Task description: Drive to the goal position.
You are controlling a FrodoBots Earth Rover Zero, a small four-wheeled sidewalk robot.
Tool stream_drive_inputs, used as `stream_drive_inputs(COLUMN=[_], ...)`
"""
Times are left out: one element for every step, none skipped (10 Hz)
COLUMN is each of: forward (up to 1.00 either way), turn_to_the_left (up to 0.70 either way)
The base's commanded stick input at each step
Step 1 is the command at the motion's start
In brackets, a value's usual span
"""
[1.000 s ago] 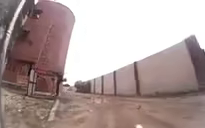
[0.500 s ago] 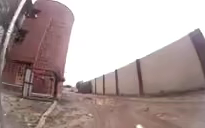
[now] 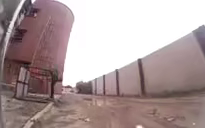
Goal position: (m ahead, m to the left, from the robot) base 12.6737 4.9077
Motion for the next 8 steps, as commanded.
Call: stream_drive_inputs(forward=[0.84, 0.84, 0.84, 0.84, 0.84, 0.84, 0.84, 0.84], turn_to_the_left=[0.32, 0.15, 0.07, 0.03, 0.03, 0.03, 0.03, 0.03])
